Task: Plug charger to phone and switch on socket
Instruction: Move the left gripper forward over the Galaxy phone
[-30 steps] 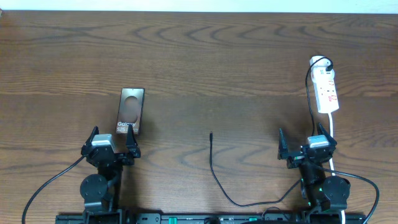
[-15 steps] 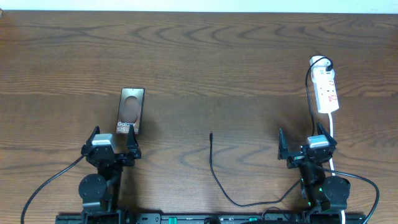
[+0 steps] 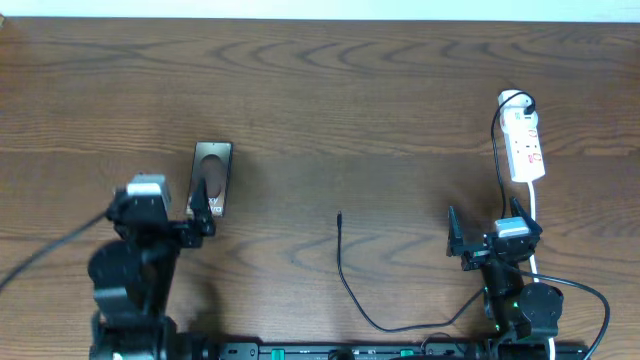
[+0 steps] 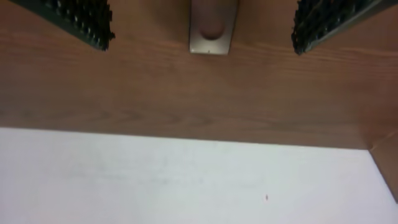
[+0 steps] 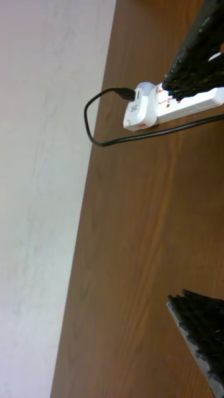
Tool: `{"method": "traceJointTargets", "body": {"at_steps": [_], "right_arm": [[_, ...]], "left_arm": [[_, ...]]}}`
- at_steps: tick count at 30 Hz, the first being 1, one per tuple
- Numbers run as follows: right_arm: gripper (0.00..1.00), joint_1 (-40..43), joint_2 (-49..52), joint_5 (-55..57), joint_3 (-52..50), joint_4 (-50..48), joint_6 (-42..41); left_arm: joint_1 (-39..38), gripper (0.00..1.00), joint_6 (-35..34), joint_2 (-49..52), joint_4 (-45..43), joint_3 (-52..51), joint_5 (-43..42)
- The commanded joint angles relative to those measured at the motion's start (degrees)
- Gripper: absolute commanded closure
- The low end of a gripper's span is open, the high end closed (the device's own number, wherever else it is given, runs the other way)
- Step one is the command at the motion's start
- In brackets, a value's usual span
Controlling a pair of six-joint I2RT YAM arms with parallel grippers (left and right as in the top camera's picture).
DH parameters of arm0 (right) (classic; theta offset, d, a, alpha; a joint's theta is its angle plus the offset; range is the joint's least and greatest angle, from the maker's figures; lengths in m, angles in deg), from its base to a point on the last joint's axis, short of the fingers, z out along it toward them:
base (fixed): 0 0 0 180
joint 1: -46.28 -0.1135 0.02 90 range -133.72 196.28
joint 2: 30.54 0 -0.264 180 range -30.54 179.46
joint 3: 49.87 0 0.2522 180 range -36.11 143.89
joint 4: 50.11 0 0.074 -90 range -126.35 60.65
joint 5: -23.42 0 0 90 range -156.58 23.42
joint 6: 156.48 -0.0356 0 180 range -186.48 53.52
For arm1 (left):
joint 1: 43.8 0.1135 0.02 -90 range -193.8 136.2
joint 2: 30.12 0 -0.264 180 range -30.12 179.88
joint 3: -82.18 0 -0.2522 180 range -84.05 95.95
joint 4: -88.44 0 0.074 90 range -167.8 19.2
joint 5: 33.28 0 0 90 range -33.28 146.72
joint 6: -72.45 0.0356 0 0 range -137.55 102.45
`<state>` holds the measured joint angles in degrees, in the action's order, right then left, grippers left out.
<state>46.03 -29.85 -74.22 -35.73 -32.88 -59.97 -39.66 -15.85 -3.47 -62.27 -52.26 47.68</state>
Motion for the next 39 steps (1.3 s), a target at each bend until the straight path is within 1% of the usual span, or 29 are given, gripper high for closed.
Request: {"method": "traceJointTargets", "body": {"at_steps": [1, 5, 8, 12, 14, 17, 19, 21, 27, 29, 33, 37, 38, 39], "right_arm": [[0.01, -0.59, -0.31, 0.61, -0.07, 0.26, 0.42], [0.01, -0.59, -0.31, 0.61, -0.07, 0.26, 0.42], [0.01, -0.59, -0.31, 0.61, -0.07, 0.26, 0.42], [0.01, -0.59, -0.31, 0.61, -0.07, 0.26, 0.42], [0.01, -0.59, -0.31, 0.61, -0.07, 0.26, 0.42], [0.01, -0.59, -0.31, 0.61, -0.07, 0.26, 0.42], [0.01, -0.59, -0.31, 0.61, -0.07, 0.26, 0.42], [0.01, -0.59, -0.31, 0.61, -0.07, 0.26, 0.42], [0.01, -0.59, -0.31, 0.61, -0.07, 0.26, 0.42], [0.01, -0.59, -0.31, 0.61, -0.07, 0.26, 0.42], [0.01, -0.59, -0.31, 0.61, -0.07, 0.26, 0.42], [0.01, -0.59, -0.31, 0.61, -0.07, 0.26, 0.42], [0.01, -0.59, -0.31, 0.61, -0.07, 0.26, 0.42], [0.01, -0.59, -0.31, 0.61, -0.07, 0.26, 0.42]], "left_arm": [[0.31, 0.1, 2.23, 7.65, 5.01, 9.05, 1.14], [0.31, 0.09, 2.71, 18.38, 13.94, 20.28, 1.09], [0.31, 0.09, 4.17, 26.62, 22.23, 29.46, 1.11], [0.31, 0.09, 4.33, 37.55, 32.65, 41.27, 1.11], [0.31, 0.09, 4.33, 42.34, 37.33, 46.18, 1.09], [0.28, 0.1, 6.16, 49.44, 46.62, 53.24, 1.09], [0.31, 0.09, 6.23, 53.18, 50.8, 55.87, 1.09], [0.28, 0.09, 6.23, 55.84, 51.95, 56.3, 1.09], [0.28, 0.1, 6.19, 62.34, 51.25, 56.3, 0.85], [0.28, 0.09, 6.14, 64.11, 50.8, 56.3, -0.81], [0.28, 0.1, 6.14, 66.2, 50.14, 56.3, -5.16], [0.28, 0.11, 6.21, 66.9, 49.33, 56.3, -5.33], [0.28, 0.29, 6.23, 66.9, 49.05, 56.3, -5.31], [0.31, 0.56, 6.23, 66.9, 48.63, 56.3, -5.29]]}}
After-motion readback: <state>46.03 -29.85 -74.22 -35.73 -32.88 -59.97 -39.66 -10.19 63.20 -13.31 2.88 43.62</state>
